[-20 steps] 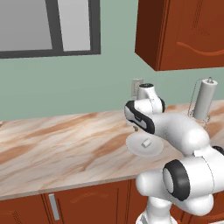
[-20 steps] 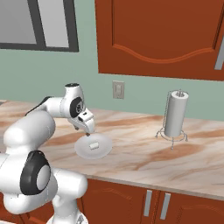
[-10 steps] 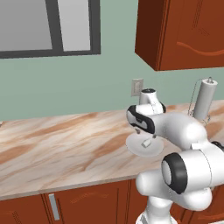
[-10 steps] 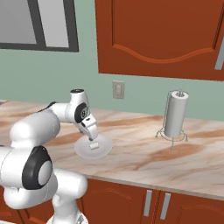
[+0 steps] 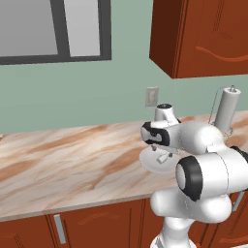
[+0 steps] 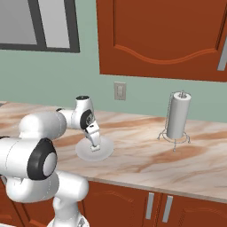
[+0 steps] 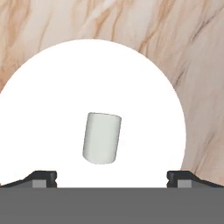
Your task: Pick up the marshmallow and place it in the cup of hot chocolate on the dining counter.
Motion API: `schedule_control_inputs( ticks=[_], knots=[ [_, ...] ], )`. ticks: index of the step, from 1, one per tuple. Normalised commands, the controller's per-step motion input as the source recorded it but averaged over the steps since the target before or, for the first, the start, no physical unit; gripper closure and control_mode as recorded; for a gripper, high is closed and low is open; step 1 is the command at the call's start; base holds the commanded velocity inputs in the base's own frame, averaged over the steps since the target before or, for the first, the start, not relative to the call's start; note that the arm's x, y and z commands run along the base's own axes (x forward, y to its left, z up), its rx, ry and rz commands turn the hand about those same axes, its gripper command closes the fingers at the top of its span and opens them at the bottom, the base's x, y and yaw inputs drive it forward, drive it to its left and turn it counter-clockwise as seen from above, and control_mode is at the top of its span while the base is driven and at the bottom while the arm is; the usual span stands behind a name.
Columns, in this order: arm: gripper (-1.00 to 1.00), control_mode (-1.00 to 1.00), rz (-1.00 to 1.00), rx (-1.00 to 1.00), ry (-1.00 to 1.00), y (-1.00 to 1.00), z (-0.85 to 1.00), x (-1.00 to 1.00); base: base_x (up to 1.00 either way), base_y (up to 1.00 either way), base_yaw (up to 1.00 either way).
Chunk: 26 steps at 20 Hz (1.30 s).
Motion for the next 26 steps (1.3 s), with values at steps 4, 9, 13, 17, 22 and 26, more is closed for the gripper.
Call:
schedule_control_inputs(
  ticks=[4, 9, 13, 17, 22, 26],
  knots=[
    [-1.00, -1.00, -0.09, 0.00, 0.00, 0.00, -0.26, 0.00, 0.00, 0.00, 0.00],
    [-1.00, -1.00, -0.06, 0.00, 0.00, -0.02, -0.24, 0.00, 0.00, 0.00, 0.00],
    [-1.00, -1.00, -0.05, 0.01, 0.00, -0.08, -0.21, 0.00, 0.00, 0.00, 0.00],
    [-1.00, -1.00, -0.04, 0.02, 0.00, -0.08, -0.24, 0.00, 0.00, 0.00, 0.00],
    [-1.00, -1.00, -0.03, 0.02, 0.00, -0.04, -0.25, 0.06, 0.00, 0.00, 0.00],
    [-1.00, -1.00, -0.02, 0.03, 0.00, -0.06, -0.23, 0.13, 0.00, 0.00, 0.00]
  ],
)
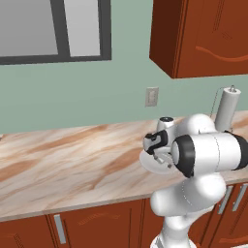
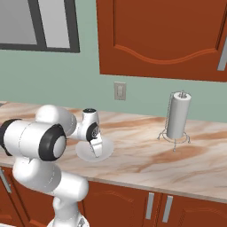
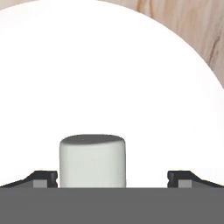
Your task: Pick up the marshmallow and place it in the cup of hot chocolate on the dining counter.
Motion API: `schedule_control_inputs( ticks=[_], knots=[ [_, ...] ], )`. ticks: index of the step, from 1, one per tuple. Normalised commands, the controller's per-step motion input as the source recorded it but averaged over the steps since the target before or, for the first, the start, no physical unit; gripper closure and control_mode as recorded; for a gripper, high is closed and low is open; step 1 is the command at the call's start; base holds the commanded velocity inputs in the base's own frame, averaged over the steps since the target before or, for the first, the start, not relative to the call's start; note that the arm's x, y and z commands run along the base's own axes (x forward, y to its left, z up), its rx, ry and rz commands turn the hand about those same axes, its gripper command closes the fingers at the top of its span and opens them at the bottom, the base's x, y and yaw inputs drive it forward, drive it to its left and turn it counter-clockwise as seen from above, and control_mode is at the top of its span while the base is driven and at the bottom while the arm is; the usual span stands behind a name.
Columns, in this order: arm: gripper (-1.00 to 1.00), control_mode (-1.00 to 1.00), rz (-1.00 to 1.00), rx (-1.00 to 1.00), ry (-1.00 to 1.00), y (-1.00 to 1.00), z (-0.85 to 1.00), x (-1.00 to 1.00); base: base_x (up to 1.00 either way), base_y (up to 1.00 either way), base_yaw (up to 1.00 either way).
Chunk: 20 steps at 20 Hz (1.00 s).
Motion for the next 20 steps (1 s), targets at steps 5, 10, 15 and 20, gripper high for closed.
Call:
schedule_control_inputs(
  ticks=[5, 10, 15, 20],
  knots=[
    [-1.00, -1.00, 0.00, 0.04, -0.03, -0.05, -0.23, 0.15, 0.00, 0.00, 0.00],
    [1.00, -1.00, 0.00, 0.01, -0.03, -0.01, -0.37, 0.02, 0.00, 0.00, 0.00],
    [1.00, -1.00, 0.00, 0.01, 0.00, -0.03, -0.10, 0.00, 0.00, 0.00, 0.00],
    [1.00, -1.00, 0.03, 0.02, -0.07, -0.01, 0.00, -0.07, 0.00, 0.00, 0.00]
  ],
)
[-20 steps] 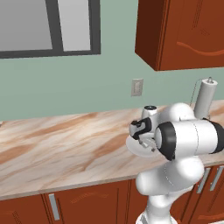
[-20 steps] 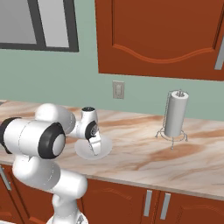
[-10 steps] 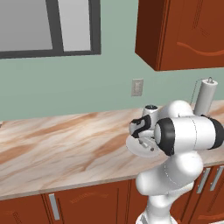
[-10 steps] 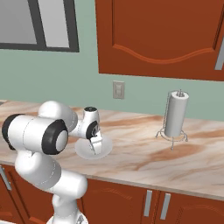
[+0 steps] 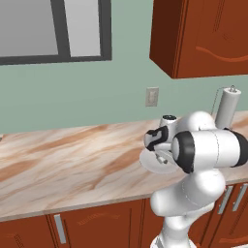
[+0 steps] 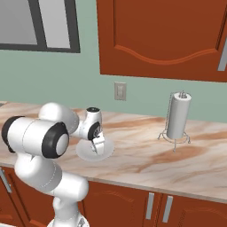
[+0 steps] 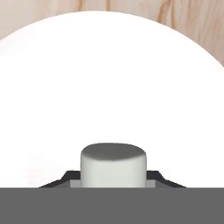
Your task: Pick up the marshmallow and place it in the cup of hot chocolate on the dining counter.
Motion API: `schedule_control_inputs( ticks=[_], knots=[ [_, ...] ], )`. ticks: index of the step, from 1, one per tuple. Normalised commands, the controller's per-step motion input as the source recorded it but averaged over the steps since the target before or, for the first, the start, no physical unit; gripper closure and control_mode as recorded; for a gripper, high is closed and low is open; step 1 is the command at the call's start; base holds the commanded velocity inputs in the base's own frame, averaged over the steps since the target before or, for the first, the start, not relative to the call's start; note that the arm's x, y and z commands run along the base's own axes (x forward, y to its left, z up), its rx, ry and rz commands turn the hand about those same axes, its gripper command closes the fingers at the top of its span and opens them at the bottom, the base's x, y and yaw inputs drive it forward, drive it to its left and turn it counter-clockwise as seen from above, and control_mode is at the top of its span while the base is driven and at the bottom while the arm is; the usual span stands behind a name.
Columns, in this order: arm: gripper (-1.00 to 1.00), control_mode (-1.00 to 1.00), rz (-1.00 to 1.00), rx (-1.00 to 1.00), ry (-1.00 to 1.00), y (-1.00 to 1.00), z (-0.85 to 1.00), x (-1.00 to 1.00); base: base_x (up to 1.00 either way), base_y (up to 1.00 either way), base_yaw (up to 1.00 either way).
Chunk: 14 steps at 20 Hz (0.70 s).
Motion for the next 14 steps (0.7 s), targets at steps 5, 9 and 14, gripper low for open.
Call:
schedule_control_inputs(
  ticks=[5, 9, 14],
  knots=[
    [1.00, -1.00, 0.06, 0.00, -0.03, 0.05, 0.00, 0.00, 0.00, 0.00, 0.00],
    [1.00, -1.00, 0.07, 0.00, -0.02, 0.12, 0.12, -0.03, 0.00, 0.00, 0.00],
    [1.00, -1.00, 0.11, 0.00, -0.07, 0.17, 0.81, 0.00, 0.00, 0.00, 0.00]
  ],
)
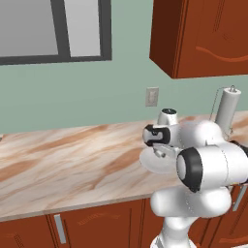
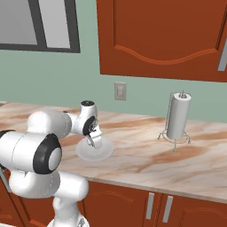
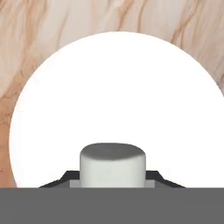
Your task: Pick up the marshmallow and place it in the cup of hot chocolate on the dining counter.
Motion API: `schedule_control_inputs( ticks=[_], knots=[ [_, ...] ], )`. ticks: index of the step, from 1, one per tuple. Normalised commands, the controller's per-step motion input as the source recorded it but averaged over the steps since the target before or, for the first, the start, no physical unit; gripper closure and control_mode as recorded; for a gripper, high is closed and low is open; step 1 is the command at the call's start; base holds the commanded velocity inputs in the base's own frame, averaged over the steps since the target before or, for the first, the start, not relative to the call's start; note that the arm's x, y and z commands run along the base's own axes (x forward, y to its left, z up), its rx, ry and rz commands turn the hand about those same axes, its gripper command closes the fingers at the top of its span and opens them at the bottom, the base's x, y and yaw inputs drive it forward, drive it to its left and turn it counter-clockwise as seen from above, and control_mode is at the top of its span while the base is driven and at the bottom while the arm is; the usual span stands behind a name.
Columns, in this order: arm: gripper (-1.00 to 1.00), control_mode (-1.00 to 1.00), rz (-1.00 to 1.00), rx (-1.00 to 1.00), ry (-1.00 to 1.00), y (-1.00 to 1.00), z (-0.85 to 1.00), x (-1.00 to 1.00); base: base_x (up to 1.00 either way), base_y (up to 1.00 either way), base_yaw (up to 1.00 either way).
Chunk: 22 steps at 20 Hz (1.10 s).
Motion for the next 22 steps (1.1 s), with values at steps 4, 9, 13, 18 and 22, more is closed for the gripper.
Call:
schedule_control_inputs(
  ticks=[4, 9, 13, 18, 22],
  knots=[
    [1.00, -1.00, 0.29, -0.02, -0.10, 0.16, 0.99, -0.11, 0.00, 0.00, 0.00],
    [1.00, -1.00, 0.42, -0.12, -0.02, 0.03, 0.90, -0.47, 0.00, 0.00, 0.00],
    [1.00, -1.00, 0.36, -0.20, -0.04, 0.00, 0.79, -0.72, 0.00, 0.00, 0.00],
    [1.00, -1.00, 0.27, -0.11, -0.11, 0.01, 0.81, -0.69, 0.00, 0.00, 0.00],
    [1.00, -1.00, 0.20, -0.02, -0.15, 0.00, 0.65, -0.69, 0.00, 0.00, 0.00]
  ],
)
